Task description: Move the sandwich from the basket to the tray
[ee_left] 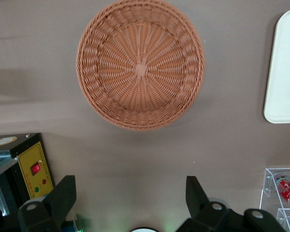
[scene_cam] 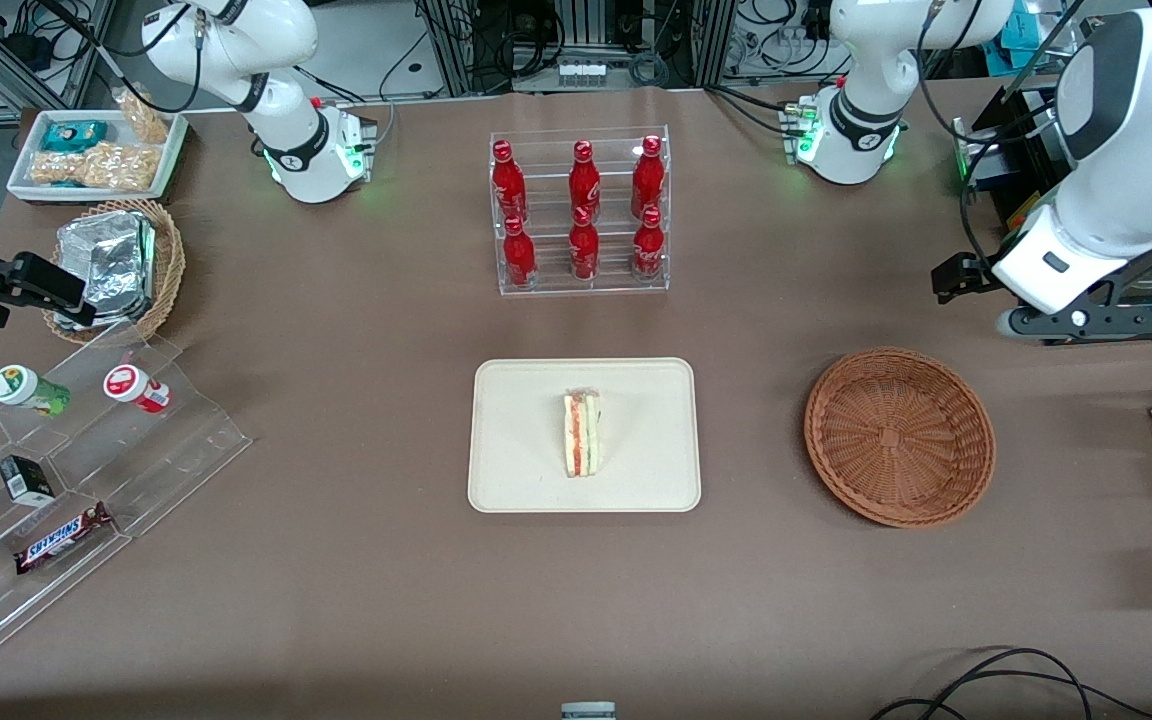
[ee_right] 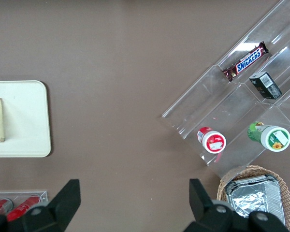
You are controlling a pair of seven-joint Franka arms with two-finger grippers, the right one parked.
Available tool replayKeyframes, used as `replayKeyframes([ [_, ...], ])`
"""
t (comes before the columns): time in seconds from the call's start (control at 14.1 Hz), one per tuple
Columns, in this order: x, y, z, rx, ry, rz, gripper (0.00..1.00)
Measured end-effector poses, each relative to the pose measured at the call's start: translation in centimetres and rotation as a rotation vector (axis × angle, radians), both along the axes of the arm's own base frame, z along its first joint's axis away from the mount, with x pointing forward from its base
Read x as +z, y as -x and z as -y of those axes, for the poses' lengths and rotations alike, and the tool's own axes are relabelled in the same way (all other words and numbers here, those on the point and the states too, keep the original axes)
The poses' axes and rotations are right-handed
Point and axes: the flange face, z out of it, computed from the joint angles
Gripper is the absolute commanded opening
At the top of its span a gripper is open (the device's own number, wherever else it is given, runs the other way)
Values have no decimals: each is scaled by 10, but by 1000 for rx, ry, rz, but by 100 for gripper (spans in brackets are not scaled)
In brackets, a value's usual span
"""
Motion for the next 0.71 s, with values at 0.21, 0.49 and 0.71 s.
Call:
replayKeyframes([
  [0.21, 22, -8, -11, 5, 6, 47, 100],
  [0.49, 28, -24, -14, 4, 14, 87, 100],
  [0.71, 28, -33, -20, 16, 17, 104, 100],
])
